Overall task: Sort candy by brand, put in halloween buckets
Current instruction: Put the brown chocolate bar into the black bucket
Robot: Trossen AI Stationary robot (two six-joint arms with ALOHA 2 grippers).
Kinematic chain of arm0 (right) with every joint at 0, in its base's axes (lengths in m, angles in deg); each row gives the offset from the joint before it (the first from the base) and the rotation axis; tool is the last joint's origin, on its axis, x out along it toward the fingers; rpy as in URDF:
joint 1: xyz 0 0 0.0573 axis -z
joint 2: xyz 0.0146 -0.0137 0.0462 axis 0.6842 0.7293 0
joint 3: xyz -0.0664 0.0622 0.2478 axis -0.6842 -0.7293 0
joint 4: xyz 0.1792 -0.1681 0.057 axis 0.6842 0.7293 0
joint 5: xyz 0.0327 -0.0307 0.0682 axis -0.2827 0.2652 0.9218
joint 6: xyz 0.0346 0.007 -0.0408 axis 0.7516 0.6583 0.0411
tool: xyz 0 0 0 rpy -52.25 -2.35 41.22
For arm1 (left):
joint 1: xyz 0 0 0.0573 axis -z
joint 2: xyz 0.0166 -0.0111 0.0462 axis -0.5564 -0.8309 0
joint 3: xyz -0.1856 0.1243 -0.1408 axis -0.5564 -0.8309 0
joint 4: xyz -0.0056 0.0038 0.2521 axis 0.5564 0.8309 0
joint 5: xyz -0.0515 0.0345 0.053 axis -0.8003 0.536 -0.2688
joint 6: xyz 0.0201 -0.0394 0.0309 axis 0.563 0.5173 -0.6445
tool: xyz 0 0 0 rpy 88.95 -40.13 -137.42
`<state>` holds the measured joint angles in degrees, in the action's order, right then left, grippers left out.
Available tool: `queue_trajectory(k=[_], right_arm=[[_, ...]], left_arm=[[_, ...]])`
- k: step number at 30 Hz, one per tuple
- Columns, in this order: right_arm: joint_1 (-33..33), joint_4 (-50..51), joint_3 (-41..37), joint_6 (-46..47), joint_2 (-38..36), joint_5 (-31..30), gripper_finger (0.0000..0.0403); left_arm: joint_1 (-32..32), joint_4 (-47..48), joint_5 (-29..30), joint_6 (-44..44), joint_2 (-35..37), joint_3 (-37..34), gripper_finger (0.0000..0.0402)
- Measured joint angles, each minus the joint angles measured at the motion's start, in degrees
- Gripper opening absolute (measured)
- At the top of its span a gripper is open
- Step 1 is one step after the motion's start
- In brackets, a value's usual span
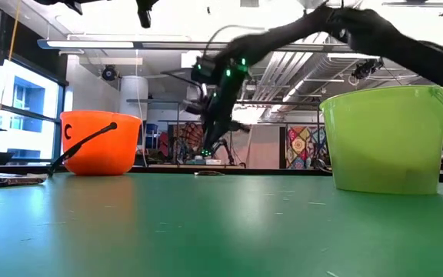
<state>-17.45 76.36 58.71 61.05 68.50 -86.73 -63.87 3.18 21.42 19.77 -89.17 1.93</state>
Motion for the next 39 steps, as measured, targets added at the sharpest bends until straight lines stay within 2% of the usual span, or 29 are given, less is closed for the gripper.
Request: queue_trajectory(k=[4, 8, 11, 15, 17, 19, 21, 27, 29, 33, 39], right_arm=[[-1.55, 8.75, -1.06, -7.38, -2.94, -8.05, 0.0013], [-1.08, 6.18, -12.75, -9.41, -9.29, -9.91, 0.0005], [-0.99, -3.86, -28.51, -6.1, -18.55, -7.47, 0.0002], [-2.3, -23.27, -49.76, 0.69, -32.71, -0.2, 0.0001], [-4.25, -34.05, -56.52, 4.09, -37.62, 0.51, 0.0], [-6.79, -42.5, -59.72, 8.25, -39.05, -0.24, 0.0], [-9.27, -45.61, -59.46, 10.32, -37.32, -3.89, 0.0], [-12.97, -44.78, -46.95, 13.46, -22.65, -29.76, 0.0], [-12.65, -44.74, -42.19, 16.18, -17.75, -34.88, 0.0], [-10.34, -42.5, -31.09, 15.6, -8.46, -34.34, 0.0], [-7.97, -25.63, -13.03, 21.57, 2.35, -34.16, 0.0]], left_arm=[[-0.69, 0.19, -4.91, 0.0, 0.0, 0.0, 0.0207], [-1.5, 1.36, -7.16, 0.63, 0.0, 0.0, 0.0207], [-2.24, 1.23, -8.41, 1.69, 0.02, 0.0, 0.0207], [-3.36, 1.27, -8.46, 1.87, 0.02, 0.0, 0.0207], [-4.2, 1.25, -8.42, 1.88, 0.02, 0.0, 0.0207], [-5.07, 1.27, -8.41, 1.89, 0.02, 0.0, 0.0207], [-5.79, 1.25, -8.38, 1.9, 0.02, 0.0, 0.0207], [-7.15, 0.95, -8.36, 2.06, 0.02, 0.02, 0.0207], [-7.15, 0.87, -8.57, 2.78, 0.02, 0.02, 0.0207], [-7.15, 0.87, -8.95, 3.02, 0.02, 0.02, 0.0207], [-7.17, 0.88, -12.18, 3.36, 0.02, 0.02, 0.0207]])
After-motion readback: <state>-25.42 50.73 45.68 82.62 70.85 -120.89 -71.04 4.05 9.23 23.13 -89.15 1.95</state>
